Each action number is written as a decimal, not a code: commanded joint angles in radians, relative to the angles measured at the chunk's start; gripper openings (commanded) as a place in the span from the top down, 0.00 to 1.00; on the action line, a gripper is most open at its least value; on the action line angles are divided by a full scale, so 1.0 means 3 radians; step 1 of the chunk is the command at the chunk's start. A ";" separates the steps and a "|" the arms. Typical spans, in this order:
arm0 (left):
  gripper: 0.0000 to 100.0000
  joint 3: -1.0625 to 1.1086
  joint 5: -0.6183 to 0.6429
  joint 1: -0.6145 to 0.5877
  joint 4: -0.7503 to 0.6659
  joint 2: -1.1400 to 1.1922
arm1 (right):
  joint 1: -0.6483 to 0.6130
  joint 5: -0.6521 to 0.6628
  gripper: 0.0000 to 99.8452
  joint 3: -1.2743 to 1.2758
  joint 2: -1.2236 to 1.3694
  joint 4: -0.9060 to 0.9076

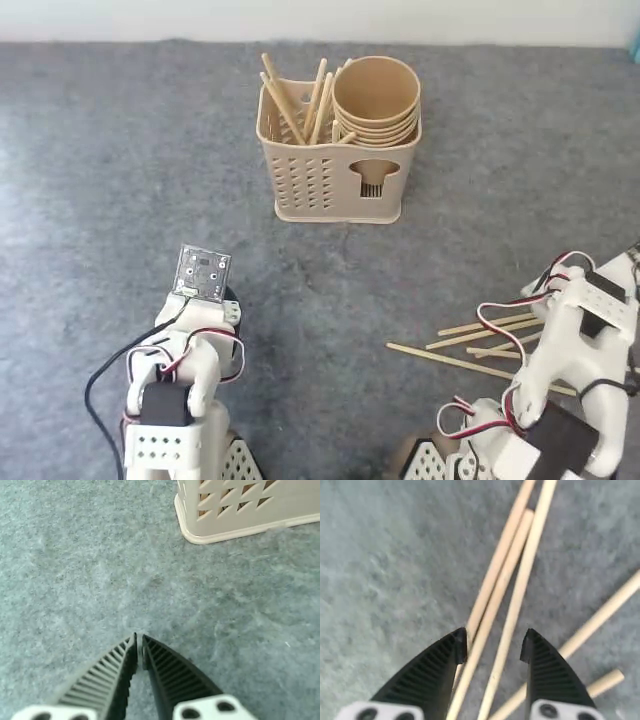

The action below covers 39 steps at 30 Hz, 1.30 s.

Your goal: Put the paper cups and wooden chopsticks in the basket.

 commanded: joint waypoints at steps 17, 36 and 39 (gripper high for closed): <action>0.99 -0.0023 -0.0015 0.0015 -0.0005 -0.0056 | -0.0059 -0.0041 0.82 -0.0568 0.0933 -0.0478; 0.99 -0.0023 -0.0015 0.0015 0.0000 -0.0056 | 0.0003 0.0629 0.99 -0.0650 0.0468 0.0350; 0.99 -0.0023 -0.0015 0.0015 -0.0005 -0.0056 | -0.0003 0.0680 0.99 -0.0650 -0.0125 0.0683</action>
